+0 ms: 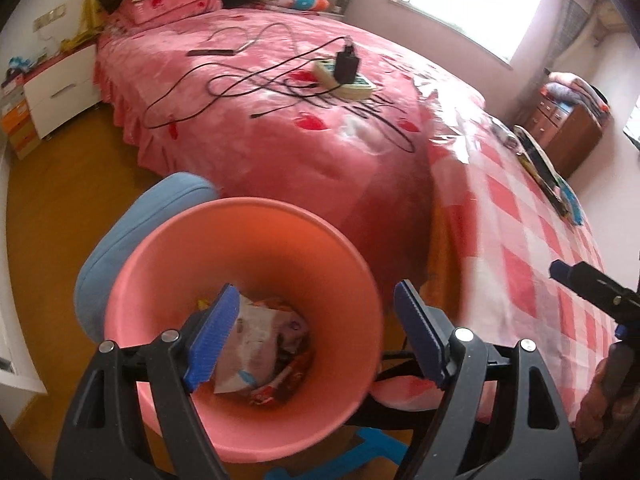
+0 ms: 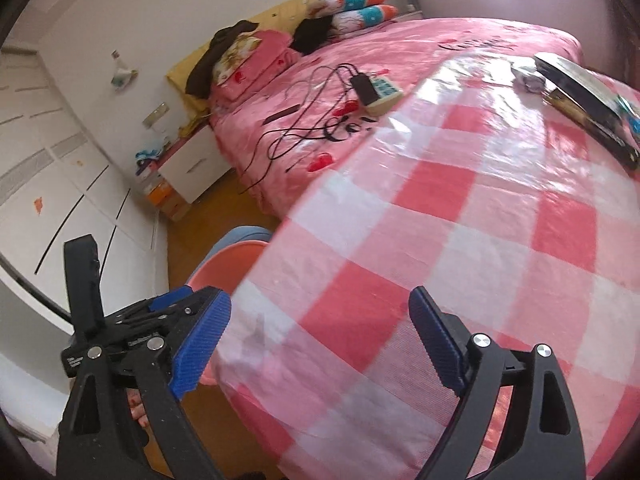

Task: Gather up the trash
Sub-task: 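Move both tools back to the table toward the remaining wrappers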

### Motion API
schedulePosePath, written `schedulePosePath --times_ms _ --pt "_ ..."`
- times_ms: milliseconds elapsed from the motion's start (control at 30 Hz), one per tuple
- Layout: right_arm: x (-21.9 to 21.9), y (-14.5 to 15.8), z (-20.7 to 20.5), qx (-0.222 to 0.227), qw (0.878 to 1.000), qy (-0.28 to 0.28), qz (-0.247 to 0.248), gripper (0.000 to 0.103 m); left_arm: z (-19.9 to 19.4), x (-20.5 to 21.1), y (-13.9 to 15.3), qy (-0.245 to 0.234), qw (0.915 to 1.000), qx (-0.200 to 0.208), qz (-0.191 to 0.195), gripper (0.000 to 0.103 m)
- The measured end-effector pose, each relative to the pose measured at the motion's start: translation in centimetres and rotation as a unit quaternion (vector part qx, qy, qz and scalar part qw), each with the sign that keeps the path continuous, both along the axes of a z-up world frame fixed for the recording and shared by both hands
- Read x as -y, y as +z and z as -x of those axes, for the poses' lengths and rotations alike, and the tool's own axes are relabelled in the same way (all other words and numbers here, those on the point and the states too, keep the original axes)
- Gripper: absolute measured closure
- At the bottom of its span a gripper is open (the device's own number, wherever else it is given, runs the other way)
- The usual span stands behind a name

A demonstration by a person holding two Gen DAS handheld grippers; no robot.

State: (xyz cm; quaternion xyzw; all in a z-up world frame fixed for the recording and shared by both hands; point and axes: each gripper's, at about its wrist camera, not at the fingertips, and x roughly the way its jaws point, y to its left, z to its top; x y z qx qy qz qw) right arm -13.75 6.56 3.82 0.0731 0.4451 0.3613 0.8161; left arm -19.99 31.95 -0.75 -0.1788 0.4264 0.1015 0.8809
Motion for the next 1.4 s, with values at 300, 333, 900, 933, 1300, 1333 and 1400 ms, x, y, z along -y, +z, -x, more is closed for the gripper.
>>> schedulePosePath --times_ms 300,333,900,933,1300,1333,1400 --pt "3.4 0.0 0.1 0.002 1.0 -0.025 -0.012 0.013 -0.8 3.3 2.2 -0.03 0.9994 0.006 -0.016 0.023" --pt "3.9 0.0 0.2 0.002 0.999 -0.029 -0.014 0.013 -0.9 3.6 2.4 -0.033 0.9993 0.007 -0.017 0.023" --pt "12.7 0.7 -0.9 0.002 0.995 -0.096 0.002 0.013 -6.0 12.1 5.7 -0.103 0.9924 0.015 -0.066 0.023" --pt "13.3 0.7 -1.3 0.004 0.995 -0.099 0.005 0.014 -6.5 12.7 5.8 -0.108 0.9917 0.015 -0.068 0.023" --pt "18.5 4.0 -9.1 0.056 0.988 -0.135 0.05 0.013 -13.2 15.7 6.8 -0.123 0.9898 0.028 -0.067 0.023" --pt "18.7 4.2 -10.3 0.061 0.987 -0.136 0.053 0.013 -13.8 15.8 6.8 -0.122 0.9899 0.029 -0.066 0.023" --pt "19.0 4.6 -12.8 0.064 0.987 -0.134 0.055 0.013 -14.8 15.9 6.7 -0.121 0.9901 0.03 -0.064 0.023"
